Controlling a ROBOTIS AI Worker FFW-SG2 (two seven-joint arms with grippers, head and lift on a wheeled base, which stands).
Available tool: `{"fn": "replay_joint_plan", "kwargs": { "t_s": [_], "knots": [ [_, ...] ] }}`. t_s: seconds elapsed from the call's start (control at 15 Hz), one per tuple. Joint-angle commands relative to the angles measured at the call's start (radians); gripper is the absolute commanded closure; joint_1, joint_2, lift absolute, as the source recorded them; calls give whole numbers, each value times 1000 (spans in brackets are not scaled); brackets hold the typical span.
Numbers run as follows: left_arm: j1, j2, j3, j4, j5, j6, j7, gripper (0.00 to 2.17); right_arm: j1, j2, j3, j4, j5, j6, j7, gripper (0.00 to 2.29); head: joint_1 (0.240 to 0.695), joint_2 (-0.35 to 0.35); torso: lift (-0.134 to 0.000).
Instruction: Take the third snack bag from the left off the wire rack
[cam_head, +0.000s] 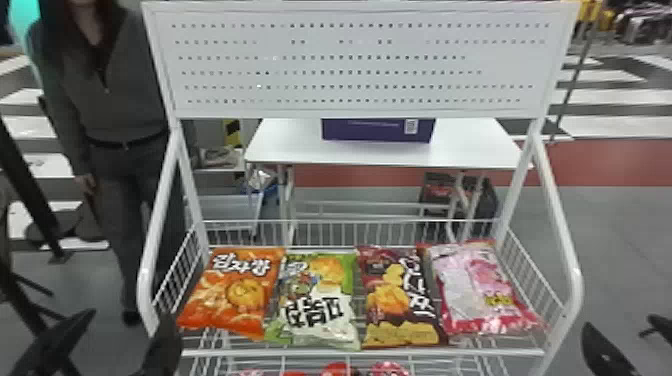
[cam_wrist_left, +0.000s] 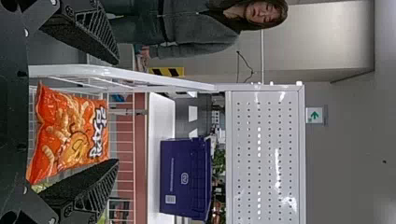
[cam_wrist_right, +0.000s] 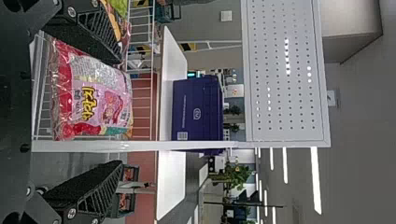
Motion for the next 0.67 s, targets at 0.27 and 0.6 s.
{"fn": "replay_joint_plan", "kwargs": {
  "t_s": [0.27,0.6],
  "knots": [
    [-1,-1,0,2,-1,0,0,144,-3,2,4,0,2,0,0,130,499,0,0],
    [-1,-1,-2,3,0,0,0,144,-25,2,34,14,11,0,-6,130,499,0,0]
  ]
}}
